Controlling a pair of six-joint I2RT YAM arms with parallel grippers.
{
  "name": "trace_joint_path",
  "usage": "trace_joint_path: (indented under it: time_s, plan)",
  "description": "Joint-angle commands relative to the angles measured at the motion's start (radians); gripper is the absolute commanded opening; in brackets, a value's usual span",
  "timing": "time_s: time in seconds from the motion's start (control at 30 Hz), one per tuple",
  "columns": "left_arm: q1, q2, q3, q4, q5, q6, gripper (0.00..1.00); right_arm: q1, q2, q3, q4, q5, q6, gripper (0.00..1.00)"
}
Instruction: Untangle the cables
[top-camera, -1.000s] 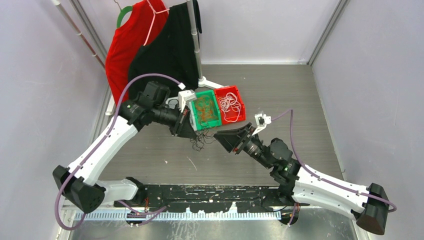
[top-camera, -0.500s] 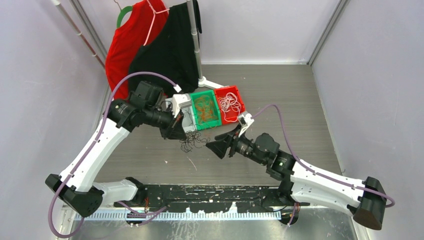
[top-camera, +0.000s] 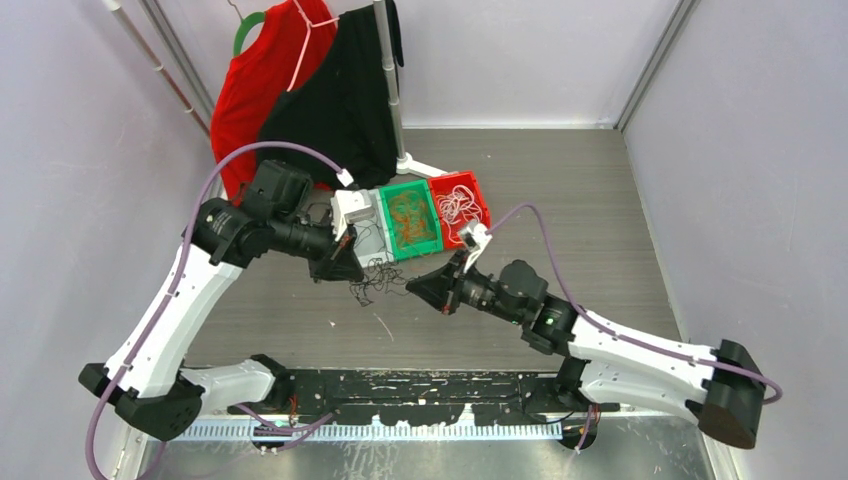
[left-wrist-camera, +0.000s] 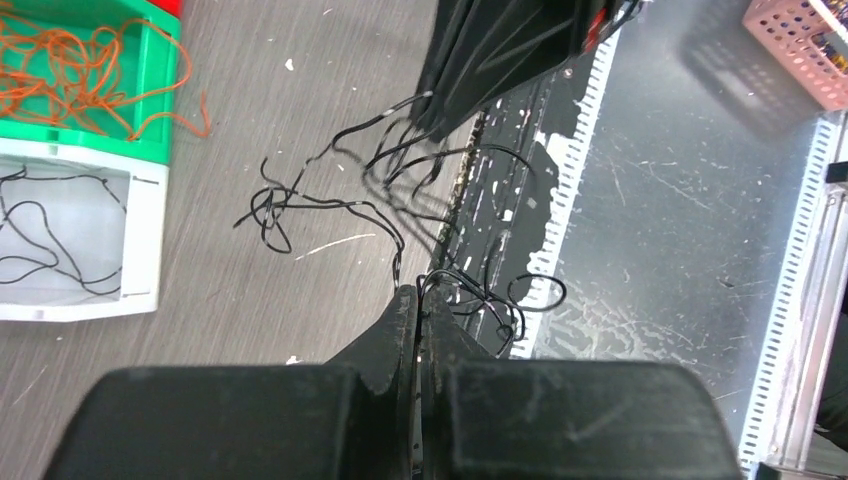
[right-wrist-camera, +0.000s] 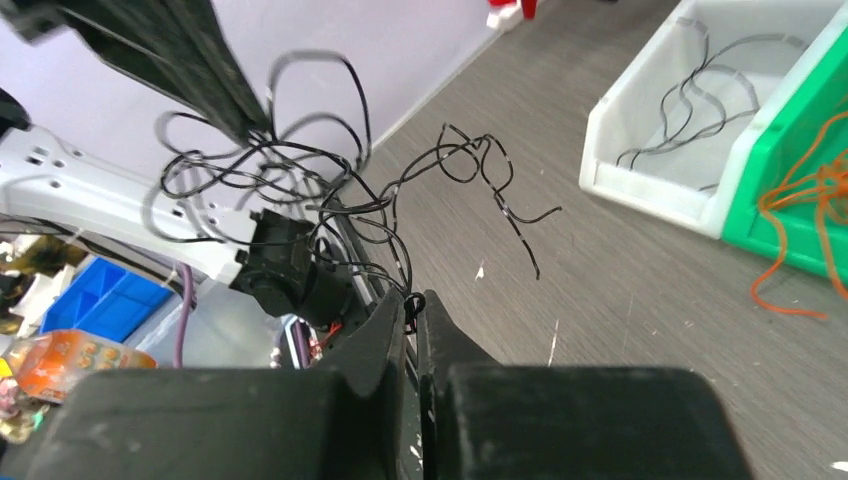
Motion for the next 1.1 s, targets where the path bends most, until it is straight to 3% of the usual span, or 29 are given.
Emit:
trace_joint_path:
  time_s: [0.0, 0.2, 0.4, 0.53, 0.7, 0.73, 0.77, 0.83, 0.87, 0.93, 1.07]
  plan:
    - [0.003, -0.031, 0.004, -0.040, -0.062, 0.079, 0.00, -0.006, -0.183, -0.006, -0.058, 0.106, -0.061, 0.06]
    - [0.003, -0.070, -0.080, -0.030, -0.141, 0.136, 0.00, -0.013, -0.344, 0.017, -0.252, 0.238, -0.141, 0.01]
    - [0.003, -0.088, -0.157, -0.057, -0.210, 0.226, 0.00, -0.014, -0.378, 0.106, -0.387, 0.292, -0.233, 0.01]
    - [0.001, -0.104, -0.216, -0.061, -0.223, 0.260, 0.00, -0.014, -0.364, 0.164, -0.424, 0.256, -0.278, 0.01]
    - [0.002, -0.140, -0.271, -0.004, -0.191, 0.206, 0.11, -0.014, -0.310, 0.222, -0.431, 0.156, -0.283, 0.01]
    - [0.002, -0.152, -0.285, 0.028, -0.191, 0.179, 0.16, -0.015, -0.301, 0.231, -0.430, 0.135, -0.281, 0.01]
    - [0.002, -0.167, -0.300, 0.051, -0.189, 0.158, 0.28, -0.014, -0.294, 0.241, -0.427, 0.117, -0.279, 0.01]
    - [0.003, -0.202, -0.326, 0.084, -0.189, 0.132, 0.73, -0.014, -0.278, 0.269, -0.420, 0.083, -0.270, 0.01]
    - [0.002, -0.218, -0.333, 0.094, -0.190, 0.129, 0.87, -0.014, -0.267, 0.280, -0.417, 0.060, -0.266, 0.01]
    - [0.002, -0.245, -0.327, 0.112, -0.200, 0.122, 0.96, -0.014, -0.238, 0.305, -0.415, 0.008, -0.254, 0.01]
    - [0.002, -0.259, -0.262, 0.124, -0.164, 0.122, 0.99, -0.015, -0.162, 0.353, -0.413, -0.087, -0.235, 0.01]
